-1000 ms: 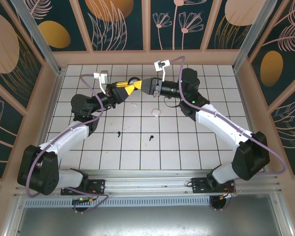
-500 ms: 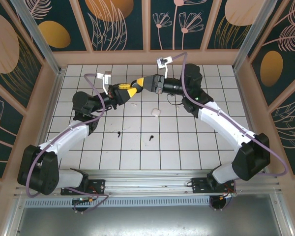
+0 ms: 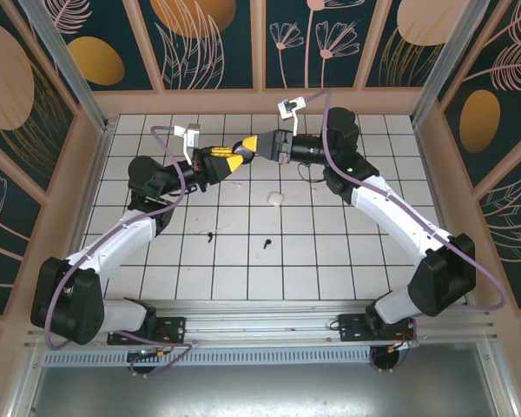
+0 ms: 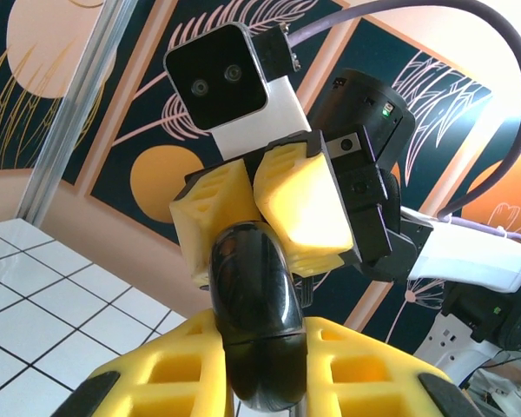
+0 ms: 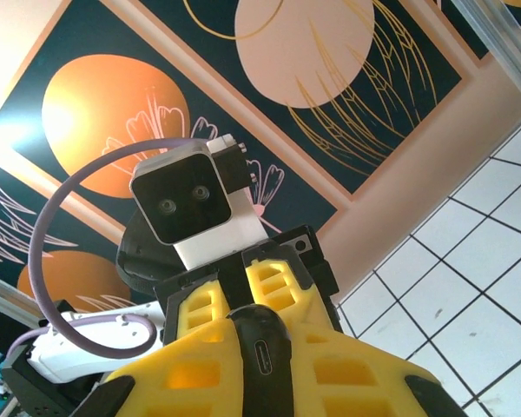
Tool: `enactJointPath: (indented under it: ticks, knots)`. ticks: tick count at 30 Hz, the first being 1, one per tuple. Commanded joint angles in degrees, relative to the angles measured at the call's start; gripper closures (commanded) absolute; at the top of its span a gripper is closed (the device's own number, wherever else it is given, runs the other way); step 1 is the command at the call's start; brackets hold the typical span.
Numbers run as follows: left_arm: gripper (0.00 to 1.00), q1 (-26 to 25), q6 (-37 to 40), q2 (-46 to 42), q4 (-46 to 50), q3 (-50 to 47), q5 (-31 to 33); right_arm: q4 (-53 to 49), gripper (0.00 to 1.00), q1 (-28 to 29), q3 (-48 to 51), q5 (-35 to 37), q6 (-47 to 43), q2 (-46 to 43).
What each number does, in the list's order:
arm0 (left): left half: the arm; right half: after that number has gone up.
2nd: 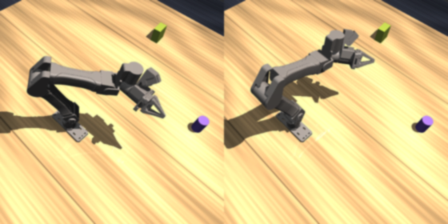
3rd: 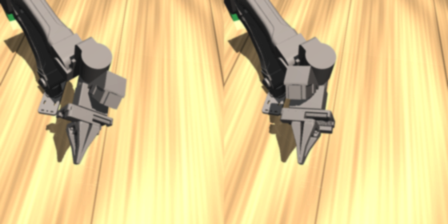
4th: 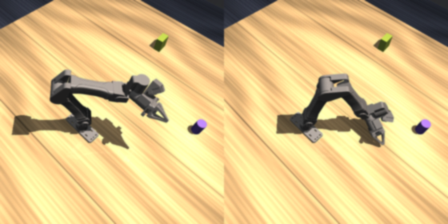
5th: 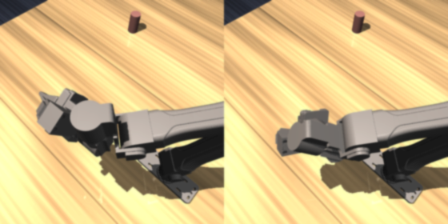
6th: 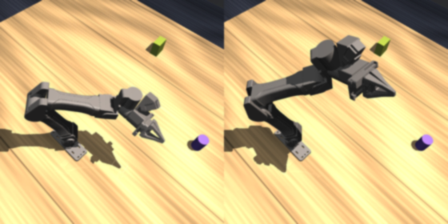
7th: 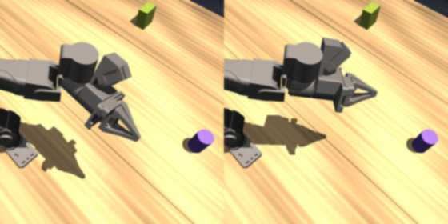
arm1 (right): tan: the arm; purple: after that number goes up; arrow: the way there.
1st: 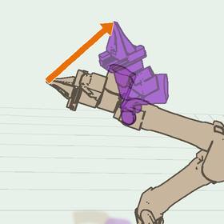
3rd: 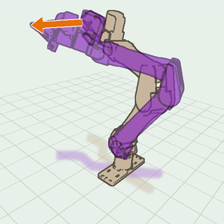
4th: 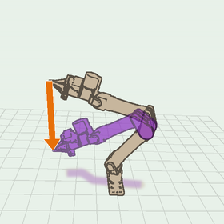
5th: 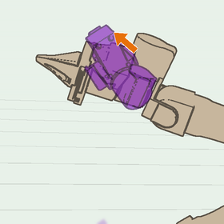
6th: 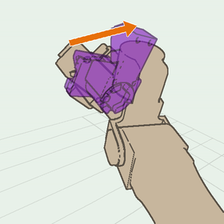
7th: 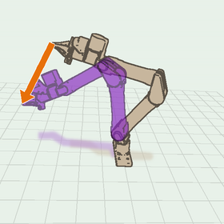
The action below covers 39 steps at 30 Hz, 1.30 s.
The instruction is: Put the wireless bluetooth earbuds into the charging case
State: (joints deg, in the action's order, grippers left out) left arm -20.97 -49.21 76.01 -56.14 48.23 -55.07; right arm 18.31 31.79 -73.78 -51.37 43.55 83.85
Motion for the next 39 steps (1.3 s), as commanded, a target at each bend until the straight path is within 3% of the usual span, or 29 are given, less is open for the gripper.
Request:
enactJointPath:
  ticks: [1, 7, 14, 21, 24, 27, 30, 34, 37, 39]
  knots:
    - [0.99, -0.4, 4.5, -1.0, -1.1, 0.1, -0.5, 8.5, 0.97, -0.1, 2.3, -2.5, 8.1, 0.8]
    - [0.99, -0.4, 6.7, -0.9, 0.0, 0.4, 0.0, 10.8, 0.96, -0.1, 2.2, -3.7, 10.8, 1.8]
    - [1.0, -0.4, 7.1, -0.5, 6.8, 3.4, 1.3, -10.3, 0.75, 3.2, -4.7, -0.1, -7.3, 2.8]
    - [0.99, -0.1, 18.5, -0.4, 26.7, 10.5, -3.4, -20.3, 0.81, 2.0, -8.5, -3.0, -14.4, 3.4]
    - [0.98, 0.3, 19.1, 1.1, 30.2, 13.1, -7.0, -26.5, 0.69, 1.9, -11.1, -4.8, -18.9, 4.3]
    - [0.99, 0.4, 20.4, 2.2, 33.4, 15.6, -9.8, -31.4, 0.64, 1.9, -12.7, -5.7, -22.7, 5.0]
    - [0.99, 0.4, 24.2, 3.1, 39.8, 18.4, -11.6, -34.5, 0.67, 1.9, -13.8, -7.2, -25.1, 5.5]
    - [1.0, 0.6, 28.2, 3.8, 46.0, 20.7, -12.3, -39.7, 0.84, 1.8, -16.1, -6.6, -28.4, 6.7]
    - [0.98, 1.3, 28.6, 3.6, 46.7, 20.7, -11.1, -37.9, 0.91, 1.5, -14.9, -5.0, -26.7, 6.3]
    - [0.81, 1.8, 28.3, 3.2, 46.6, 20.3, -9.1, -32.9, 0.94, 1.6, -12.4, -3.3, -23.2, 5.3]
